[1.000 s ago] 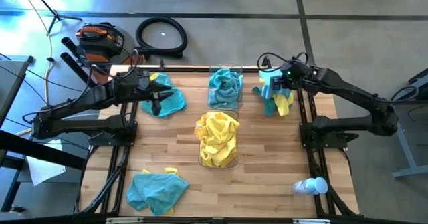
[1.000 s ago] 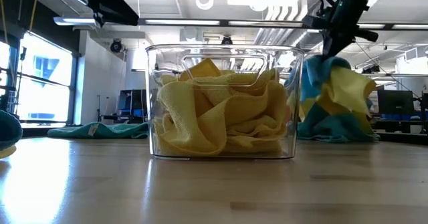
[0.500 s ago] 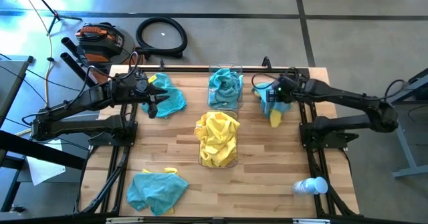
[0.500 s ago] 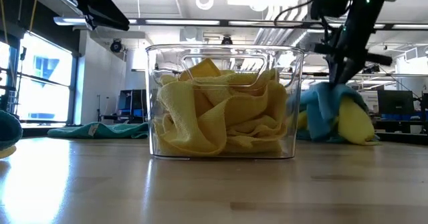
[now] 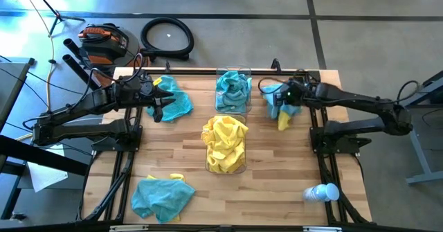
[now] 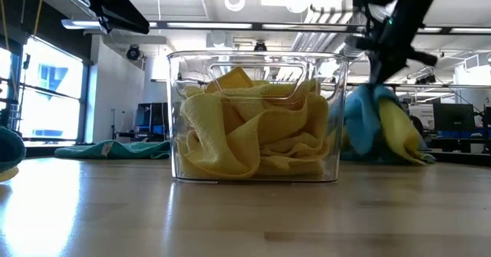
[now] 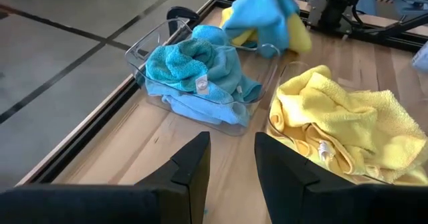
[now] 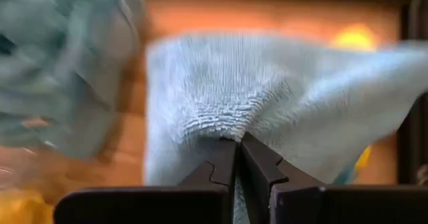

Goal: Sort microfiber towel by color & place in baskets
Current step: Put the blue towel into the top transparent bin

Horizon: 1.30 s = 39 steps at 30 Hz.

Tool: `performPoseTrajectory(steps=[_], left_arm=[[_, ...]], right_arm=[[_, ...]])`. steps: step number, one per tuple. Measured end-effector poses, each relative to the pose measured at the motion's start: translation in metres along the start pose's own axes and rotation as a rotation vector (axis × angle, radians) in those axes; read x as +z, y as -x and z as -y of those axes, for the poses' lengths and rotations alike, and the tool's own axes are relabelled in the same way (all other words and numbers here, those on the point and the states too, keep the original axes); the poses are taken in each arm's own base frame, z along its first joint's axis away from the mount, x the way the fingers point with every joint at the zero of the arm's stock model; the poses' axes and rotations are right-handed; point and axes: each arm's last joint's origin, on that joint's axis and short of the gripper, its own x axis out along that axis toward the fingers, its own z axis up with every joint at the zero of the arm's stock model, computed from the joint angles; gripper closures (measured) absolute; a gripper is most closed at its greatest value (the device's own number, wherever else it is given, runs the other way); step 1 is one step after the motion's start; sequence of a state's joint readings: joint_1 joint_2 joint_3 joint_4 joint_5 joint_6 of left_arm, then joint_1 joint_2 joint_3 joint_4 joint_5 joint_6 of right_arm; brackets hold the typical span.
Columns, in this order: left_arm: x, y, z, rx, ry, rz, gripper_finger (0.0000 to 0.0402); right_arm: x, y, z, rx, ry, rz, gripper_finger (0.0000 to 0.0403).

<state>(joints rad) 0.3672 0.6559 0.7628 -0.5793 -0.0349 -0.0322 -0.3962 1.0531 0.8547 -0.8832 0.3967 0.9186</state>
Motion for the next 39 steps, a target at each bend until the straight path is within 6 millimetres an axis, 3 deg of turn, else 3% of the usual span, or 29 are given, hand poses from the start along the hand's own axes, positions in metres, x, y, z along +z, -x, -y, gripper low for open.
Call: performPoseTrajectory(steps=[8, 14, 21, 28, 34, 39], left_arm=[[0.0, 0.0, 0.0, 0.002, 0.016, 0.0, 0.0296], [0.0, 0.0, 0.0, 0.003, 0.018, 0.0, 0.0296], [0.0, 0.0, 0.0, 0.007, 0.009, 0.001, 0.0296], [0.0, 0.0, 0.0, 0.007, 0.009, 0.001, 0.0296], [0.0, 0.0, 0.0, 0.007, 0.016, 0.001, 0.0296], [0.0, 0.0, 0.0, 0.006, 0.016, 0.0, 0.0296]], right_arm=[[0.045, 0.056, -0.017, 0.106, 0.039, 0.191, 0.0401], [0.054, 0.068, -0.025, 0.191, 0.095, 0.25, 0.0401], [0.07, 0.084, -0.063, 0.495, 0.193, 0.498, 0.0402], [0.083, 0.074, -0.099, 0.648, 0.244, 0.524, 0.0402], [0.085, 0.052, -0.126, 0.612, 0.33, 0.391, 0.0403], [0.088, 0.029, -0.143, 0.471, 0.4, 0.362, 0.0403]])
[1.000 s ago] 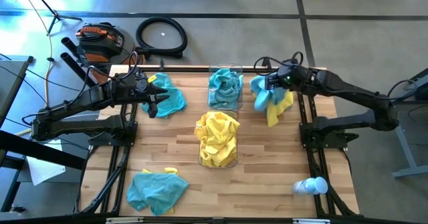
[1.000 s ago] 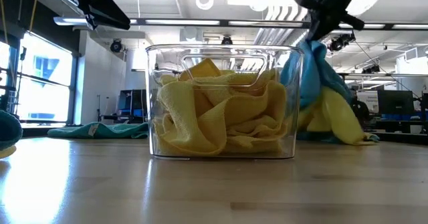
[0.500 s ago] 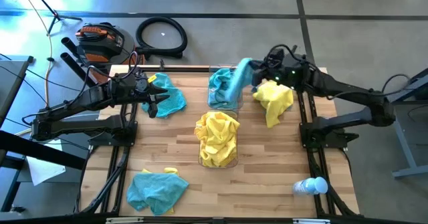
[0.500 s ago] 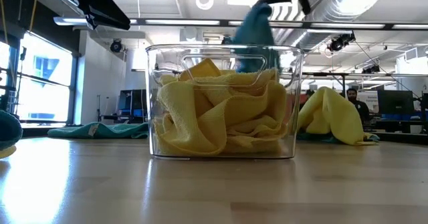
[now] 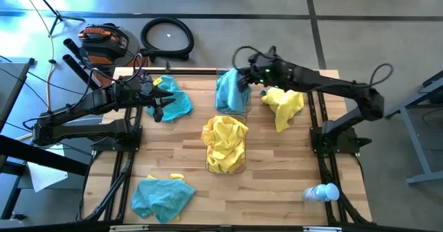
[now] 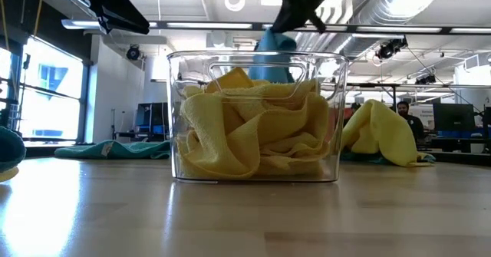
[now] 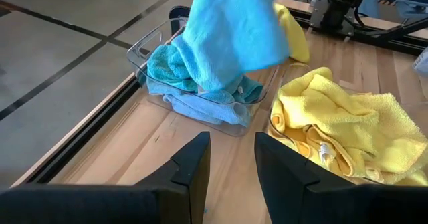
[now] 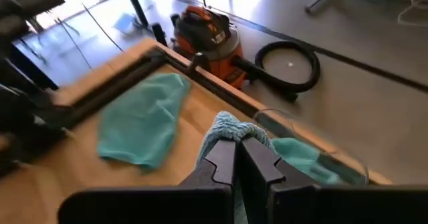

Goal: Sort microfiber towel by color & place in baskets
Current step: Put the blue towel into the top transparent bin

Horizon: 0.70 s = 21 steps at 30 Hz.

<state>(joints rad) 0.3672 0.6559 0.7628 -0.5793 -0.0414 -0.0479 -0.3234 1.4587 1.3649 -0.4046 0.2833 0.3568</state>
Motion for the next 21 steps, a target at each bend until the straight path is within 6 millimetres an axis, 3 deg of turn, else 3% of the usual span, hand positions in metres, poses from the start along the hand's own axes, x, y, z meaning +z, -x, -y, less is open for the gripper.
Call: performPoseTrajectory(steps=[4, 12, 21], left_arm=[[0.0, 0.0, 0.0, 0.0, 0.0, 0.0, 0.0296], [0.0, 0.0, 0.0, 0.0, 0.0, 0.0, 0.0296], [0.0, 0.0, 0.0, 0.0, 0.0, -0.001, 0.0296]], right_arm=[[-0.008, -0.036, -0.007, -0.007, 0.128, -0.027, 0.0403], [-0.062, -0.115, 0.001, -0.02, 0.165, -0.286, 0.0403], [-0.108, -0.169, 0.021, -0.016, 0.125, -0.455, 0.0403]])
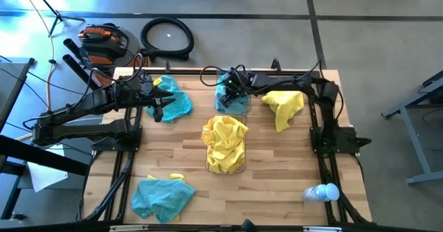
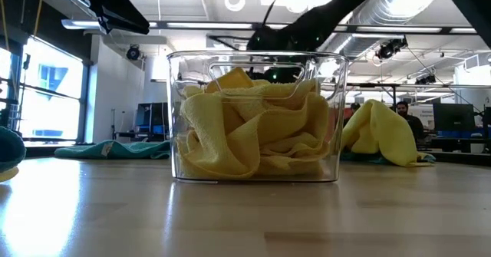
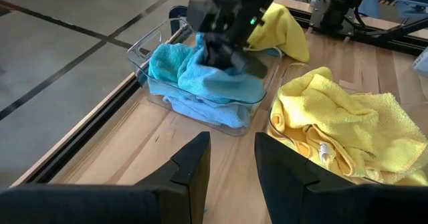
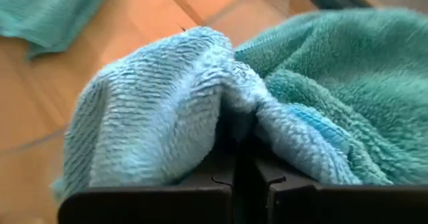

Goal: Sort microfiber towel by color & place in baskets
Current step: Put the blue towel into the top transparent bin

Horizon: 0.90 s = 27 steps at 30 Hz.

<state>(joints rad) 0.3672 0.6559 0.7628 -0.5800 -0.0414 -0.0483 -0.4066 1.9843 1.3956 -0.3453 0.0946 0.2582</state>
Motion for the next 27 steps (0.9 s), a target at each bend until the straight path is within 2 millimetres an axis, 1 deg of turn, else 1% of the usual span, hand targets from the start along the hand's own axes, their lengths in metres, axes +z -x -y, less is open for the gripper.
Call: performPoseTrajectory(steps=[2, 6, 9, 14, 16, 18, 23, 27], left_arm=[[0.0, 0.0, 0.0, 0.0, 0.003, 0.0, 0.0296], [0.0, 0.0, 0.0, 0.0, 0.003, 0.0, 0.0296], [0.0, 0.0, 0.0, -0.001, 0.003, -0.001, 0.0296], [0.0, 0.0, 0.0, -0.001, 0.023, -0.002, 0.0296], [0.0, 0.0, 0.0, -0.001, 0.027, -0.002, 0.0296], [0.0, 0.0, 0.0, -0.001, 0.027, -0.003, 0.0296], [0.0, 0.0, 0.0, -0.001, 0.027, -0.003, 0.0296], [0.0, 0.0, 0.0, -0.001, 0.027, -0.003, 0.0296]], right_arm=[[-0.003, -0.008, 0.003, -0.007, -0.016, -0.02, 0.0403], [-0.005, -0.016, 0.005, 0.009, -0.02, -0.041, 0.0395], [-0.006, -0.016, 0.005, 0.01, -0.011, -0.043, 0.0371], [-0.004, -0.013, 0.005, 0.025, -0.013, -0.032, 0.032], [-0.002, -0.006, 0.005, 0.034, -0.013, -0.025, 0.0305], [0.002, 0.005, 0.005, 0.036, -0.014, -0.01, 0.0295], [0.018, 0.045, 0.006, 0.058, -0.014, 0.09, 0.029], [0.027, 0.075, 0.006, 0.073, 0.0, 0.163, 0.029]])
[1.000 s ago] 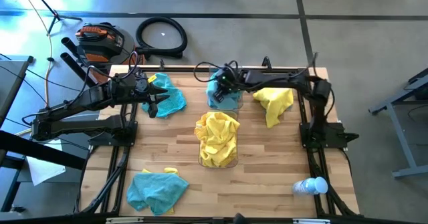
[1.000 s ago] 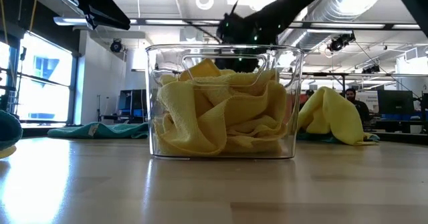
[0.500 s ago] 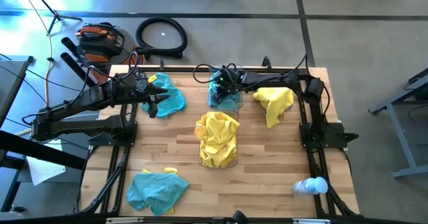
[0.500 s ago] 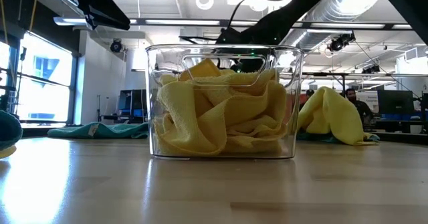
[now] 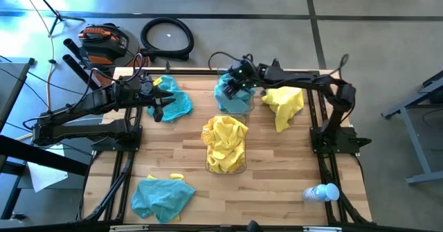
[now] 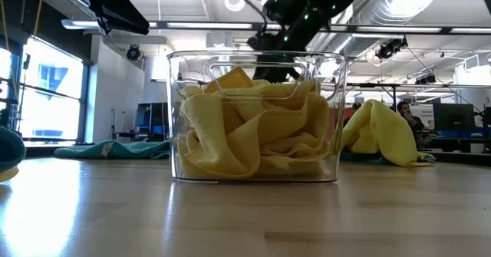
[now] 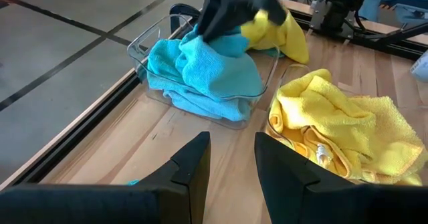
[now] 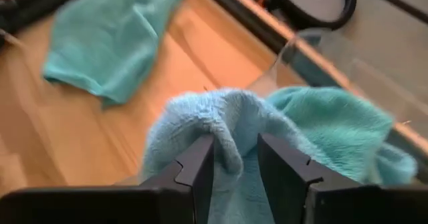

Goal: Sort microfiber towel by color & place in baskets
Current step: Put the blue towel into the top transparent bin

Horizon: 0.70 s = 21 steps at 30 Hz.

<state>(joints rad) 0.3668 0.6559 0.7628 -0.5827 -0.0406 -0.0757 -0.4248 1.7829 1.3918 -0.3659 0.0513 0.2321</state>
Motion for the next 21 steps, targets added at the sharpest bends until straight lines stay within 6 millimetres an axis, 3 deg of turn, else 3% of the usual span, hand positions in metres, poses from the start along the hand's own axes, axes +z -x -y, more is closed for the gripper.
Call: performPoseTrajectory(steps=[5, 10, 16, 21], left_arm=[[0.0, 0.0, 0.0, 0.0, 0.0, 0.0, 0.0296], [0.0, 0.0, 0.0, 0.0, 0.0, 0.0, 0.0296], [0.0, 0.0, 0.0, 0.0, 0.0, 0.0, 0.0296], [0.0, 0.0, 0.0, 0.0, 0.002, 0.0, 0.0296]], right_arm=[[0.006, 0.023, 0.001, -0.029, 0.003, 0.028, 0.029], [0.005, 0.024, -0.004, 0.091, 0.058, 0.002, 0.029], [-0.011, -0.009, -0.015, 0.122, 0.262, -0.07, 0.029], [-0.033, -0.049, -0.005, 0.088, 0.273, -0.199, 0.029]])
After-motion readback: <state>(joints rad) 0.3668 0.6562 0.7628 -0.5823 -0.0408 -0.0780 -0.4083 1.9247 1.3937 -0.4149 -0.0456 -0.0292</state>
